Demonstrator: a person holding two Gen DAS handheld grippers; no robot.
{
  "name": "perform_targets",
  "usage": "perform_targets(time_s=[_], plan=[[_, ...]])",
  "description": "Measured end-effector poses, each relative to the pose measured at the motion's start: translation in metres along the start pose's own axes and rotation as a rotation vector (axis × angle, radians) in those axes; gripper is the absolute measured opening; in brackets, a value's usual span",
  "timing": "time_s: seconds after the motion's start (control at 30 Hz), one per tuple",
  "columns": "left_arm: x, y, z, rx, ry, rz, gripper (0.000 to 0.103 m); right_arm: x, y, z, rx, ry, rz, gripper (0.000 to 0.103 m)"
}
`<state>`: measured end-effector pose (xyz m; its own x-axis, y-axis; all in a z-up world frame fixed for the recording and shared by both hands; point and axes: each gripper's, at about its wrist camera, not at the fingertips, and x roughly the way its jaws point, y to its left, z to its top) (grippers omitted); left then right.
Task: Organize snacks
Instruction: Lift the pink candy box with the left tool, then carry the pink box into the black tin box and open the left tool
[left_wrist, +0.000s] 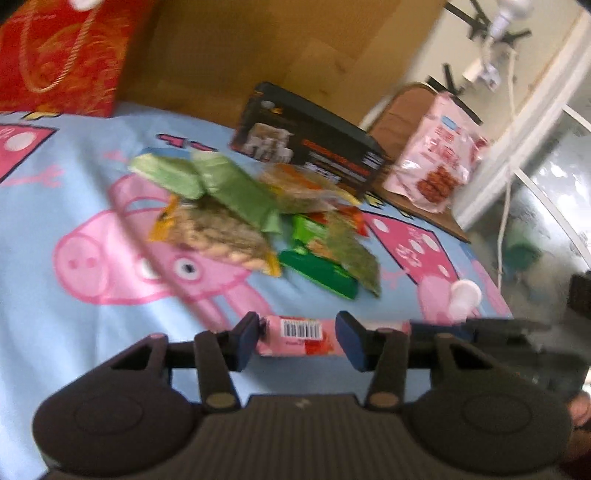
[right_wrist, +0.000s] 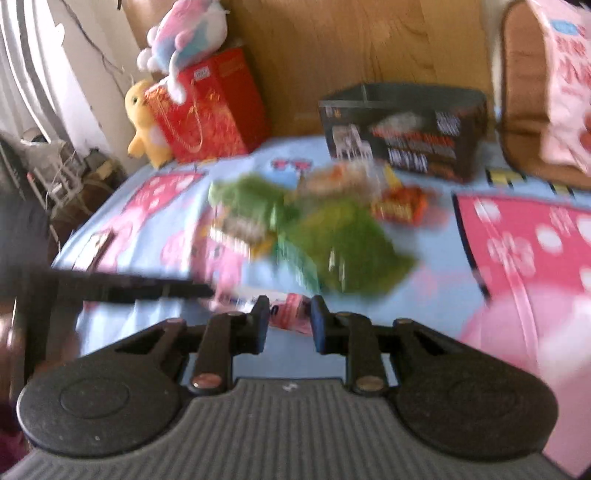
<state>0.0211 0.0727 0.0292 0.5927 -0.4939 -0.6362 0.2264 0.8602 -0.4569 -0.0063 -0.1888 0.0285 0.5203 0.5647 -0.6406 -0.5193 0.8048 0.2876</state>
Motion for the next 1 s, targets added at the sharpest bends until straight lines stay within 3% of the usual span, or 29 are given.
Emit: perform_targets(time_s=[0.07, 0.13, 0.2, 0.27, 0.4, 0.43, 0.5, 0.53, 0.57, 0.7, 0.83, 0.93, 1.0], plan=[[0.002, -0.007, 0.001, 0.036, 0.008, -0.008, 0.053, -0.003, 0.004, -0.011, -0.035, -0.008, -0.051, 0.035], [-0.003, -0.011, 0.003, 0.065, -0.004, 0.002, 0.067, -0.01, 0.01, -0.019, -0.093, -0.035, -0.076, 0.056], [-0.01, -0.012, 0.004, 0.09, -0.023, 0.016, 0.072, -0.013, 0.021, -0.026, -0.186, -0.065, -0.13, 0.064], [-0.014, -0.011, 0.003, 0.102, -0.017, 0.024, 0.072, -0.013, 0.023, -0.033, -0.244, -0.062, -0.15, 0.064], [-0.003, -0.01, -0.002, 0.117, 0.047, 0.031, 0.063, -0.001, 0.02, -0.04, -0.224, -0.037, -0.139, 0.06], [0.001, -0.011, -0.004, 0.118, 0.067, 0.025, 0.057, 0.004, 0.019, -0.039, -0.207, -0.032, -0.14, 0.05], [0.005, -0.015, -0.008, 0.146, 0.063, 0.022, 0.054, 0.008, 0.021, -0.039, -0.199, -0.044, -0.149, 0.045], [0.008, -0.019, -0.008, 0.16, 0.072, 0.022, 0.054, 0.01, 0.023, -0.038, -0.203, -0.046, -0.146, 0.033], [0.009, -0.022, -0.007, 0.172, 0.07, 0.033, 0.054, 0.011, 0.025, -0.037, -0.204, -0.048, -0.15, 0.028], [0.008, -0.036, 0.01, 0.212, 0.046, 0.033, 0.054, 0.01, 0.027, -0.026, -0.2, -0.076, -0.221, 0.027], [0.0, -0.054, 0.062, 0.244, -0.05, 0.014, 0.054, -0.012, 0.019, 0.015, -0.186, -0.19, -0.224, 0.027], [0.007, -0.069, 0.121, 0.279, -0.134, 0.004, 0.054, -0.018, 0.004, 0.067, -0.18, -0.303, -0.256, 0.027], [0.023, -0.075, 0.157, 0.297, -0.166, 0.015, 0.055, -0.01, -0.016, 0.107, -0.11, -0.342, -0.264, 0.029]])
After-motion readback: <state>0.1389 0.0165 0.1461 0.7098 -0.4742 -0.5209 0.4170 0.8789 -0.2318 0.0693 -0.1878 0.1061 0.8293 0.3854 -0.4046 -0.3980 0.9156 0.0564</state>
